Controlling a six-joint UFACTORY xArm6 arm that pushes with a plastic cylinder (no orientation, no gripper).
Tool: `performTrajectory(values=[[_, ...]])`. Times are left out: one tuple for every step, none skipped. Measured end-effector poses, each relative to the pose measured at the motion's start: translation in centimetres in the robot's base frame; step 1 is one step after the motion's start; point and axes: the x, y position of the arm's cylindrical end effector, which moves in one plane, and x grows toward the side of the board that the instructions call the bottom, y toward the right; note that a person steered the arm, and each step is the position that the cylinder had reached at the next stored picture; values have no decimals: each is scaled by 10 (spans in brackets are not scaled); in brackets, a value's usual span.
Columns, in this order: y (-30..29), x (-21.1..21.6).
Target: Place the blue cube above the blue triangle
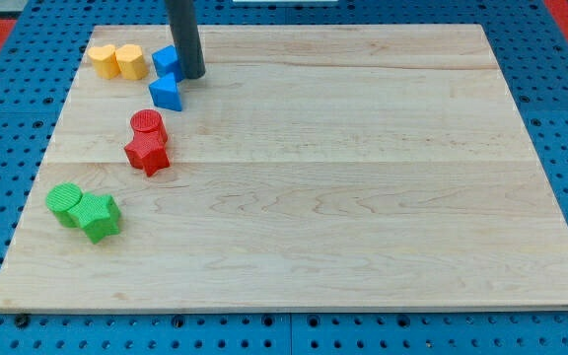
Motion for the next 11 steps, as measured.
performTrajectory(values=[[-20, -46], [-76, -59], [-71, -53], [-59, -41], [-35, -36], [-5, -28], [-5, -20], [-11, -19], [-28, -22], [-36, -14], [-36, -2]])
